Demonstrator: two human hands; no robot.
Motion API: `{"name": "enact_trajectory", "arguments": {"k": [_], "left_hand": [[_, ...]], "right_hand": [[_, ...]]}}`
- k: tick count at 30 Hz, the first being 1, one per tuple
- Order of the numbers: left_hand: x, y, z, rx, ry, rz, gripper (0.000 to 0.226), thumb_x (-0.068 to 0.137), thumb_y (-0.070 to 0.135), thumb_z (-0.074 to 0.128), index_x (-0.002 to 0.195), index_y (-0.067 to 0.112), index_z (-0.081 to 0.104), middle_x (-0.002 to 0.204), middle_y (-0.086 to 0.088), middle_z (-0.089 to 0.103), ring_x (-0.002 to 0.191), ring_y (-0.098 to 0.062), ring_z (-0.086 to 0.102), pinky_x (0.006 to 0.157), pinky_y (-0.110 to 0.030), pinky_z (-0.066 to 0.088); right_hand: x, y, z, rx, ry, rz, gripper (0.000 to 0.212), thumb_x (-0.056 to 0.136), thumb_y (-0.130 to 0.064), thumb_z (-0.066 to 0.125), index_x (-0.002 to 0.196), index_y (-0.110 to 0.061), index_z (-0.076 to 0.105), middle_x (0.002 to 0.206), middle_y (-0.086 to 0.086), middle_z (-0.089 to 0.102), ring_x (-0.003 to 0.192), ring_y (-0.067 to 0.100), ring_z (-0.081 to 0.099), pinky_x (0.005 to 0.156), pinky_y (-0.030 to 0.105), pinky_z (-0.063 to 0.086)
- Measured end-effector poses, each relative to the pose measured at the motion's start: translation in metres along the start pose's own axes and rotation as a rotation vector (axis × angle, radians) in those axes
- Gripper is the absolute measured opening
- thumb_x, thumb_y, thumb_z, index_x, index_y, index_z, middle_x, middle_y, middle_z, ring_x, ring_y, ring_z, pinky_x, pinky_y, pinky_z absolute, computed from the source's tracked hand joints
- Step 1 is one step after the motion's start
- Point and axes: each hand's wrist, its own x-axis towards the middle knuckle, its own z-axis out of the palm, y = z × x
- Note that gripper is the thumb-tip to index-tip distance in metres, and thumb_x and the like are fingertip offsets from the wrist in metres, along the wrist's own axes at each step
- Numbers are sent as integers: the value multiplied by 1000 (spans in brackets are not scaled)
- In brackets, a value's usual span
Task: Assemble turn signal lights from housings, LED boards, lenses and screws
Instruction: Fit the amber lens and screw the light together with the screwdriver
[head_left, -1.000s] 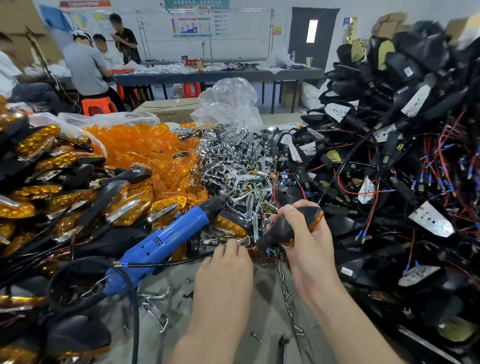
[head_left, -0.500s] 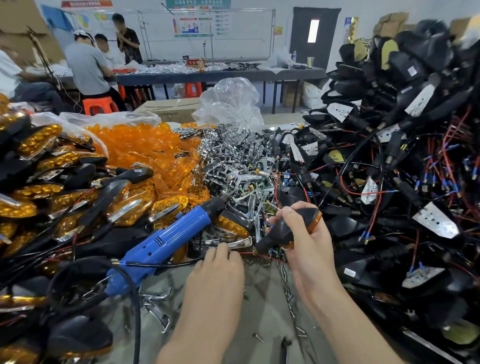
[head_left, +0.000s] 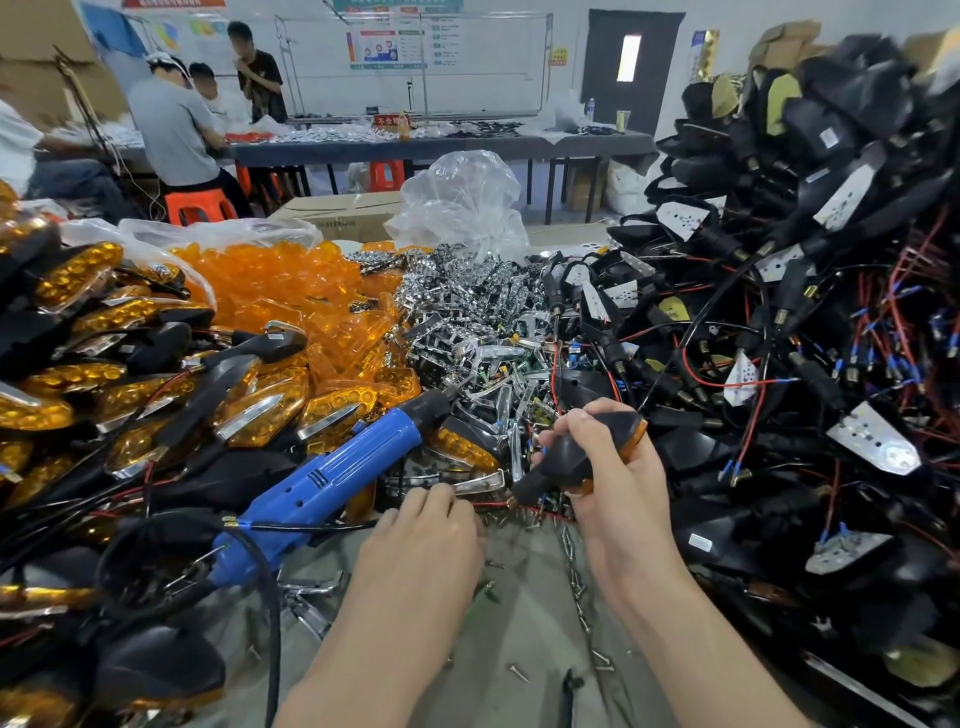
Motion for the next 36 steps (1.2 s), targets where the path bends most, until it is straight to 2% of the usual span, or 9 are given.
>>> {"name": "enact_trajectory", "arguments": {"k": [3, 6, 10, 14, 19, 24, 31, 34, 36], "left_hand": [[3, 3, -13, -235, 79, -53, 8, 99, 44, 37, 97, 38, 42, 91, 19, 53, 86, 0, 51, 71, -19, 42], [6, 9, -19, -583, 192, -97, 7, 93, 41, 47, 89, 37, 51, 85, 21, 60, 79, -1, 59, 64, -18, 47], [7, 16, -17, -764, 327, -117, 9, 96, 36, 54, 88, 37, 56, 83, 22, 62, 71, -3, 59, 59, -10, 41], [8, 18, -14, -840, 397, -156, 8, 95, 39, 54, 93, 37, 62, 83, 19, 64, 74, -3, 61, 61, -9, 41], [9, 19, -14, -880, 462, -138, 25, 96, 17, 63, 102, 41, 67, 97, 16, 67, 94, -6, 66, 76, -13, 48], [9, 19, -13, -922, 498, -155, 32, 93, 13, 67, 108, 41, 65, 100, 20, 69, 98, -4, 67, 83, -16, 52], [9, 18, -13, -840, 564, -107, 27, 93, 13, 66, 108, 35, 67, 103, 22, 69, 99, 1, 67, 82, -14, 51], [9, 22, -18, -725, 582, -26, 33, 96, 13, 63, 113, 42, 62, 106, 28, 66, 101, 5, 64, 85, -11, 49], [6, 24, -22, -631, 589, 23, 37, 96, 16, 60, 118, 45, 58, 110, 39, 60, 103, 10, 62, 89, -10, 48]], "right_hand": [[1, 0, 0, 33, -28, 16, 23, 93, -13, 69, 77, -29, 68, 77, 3, 67, 75, 17, 66, 69, 29, 57], [0, 2, 3, 82, -84, 75, 10, 85, -30, 69, 75, -31, 69, 76, 2, 67, 72, 18, 66, 67, 30, 55], [-3, 6, 5, 69, -145, 150, 26, 77, -52, 71, 71, -27, 69, 79, 2, 68, 74, 15, 66, 68, 28, 55], [-9, 11, 7, 9, -205, 167, 30, 74, -59, 67, 72, -29, 69, 83, -2, 69, 76, 10, 65, 68, 26, 55], [-12, 15, 8, -58, -234, 126, 25, 77, -55, 66, 78, -30, 66, 81, -9, 66, 76, 6, 63, 66, 23, 52], [-14, 21, 8, -130, -241, 59, 29, 82, -57, 65, 90, -29, 67, 96, 0, 68, 99, 19, 61, 100, 50, 45], [-18, 24, 9, -178, -260, 51, 31, 82, -61, 63, 92, -32, 68, 101, 0, 70, 102, 25, 62, 107, 64, 41], [-18, 25, 8, -176, -244, 56, 32, 82, -61, 63, 95, -32, 70, 105, 1, 72, 113, 34, 63, 111, 65, 40], [-18, 25, 8, -158, -224, 67, 34, 81, -59, 64, 95, -30, 71, 104, 0, 73, 110, 26, 65, 111, 59, 43]]}}
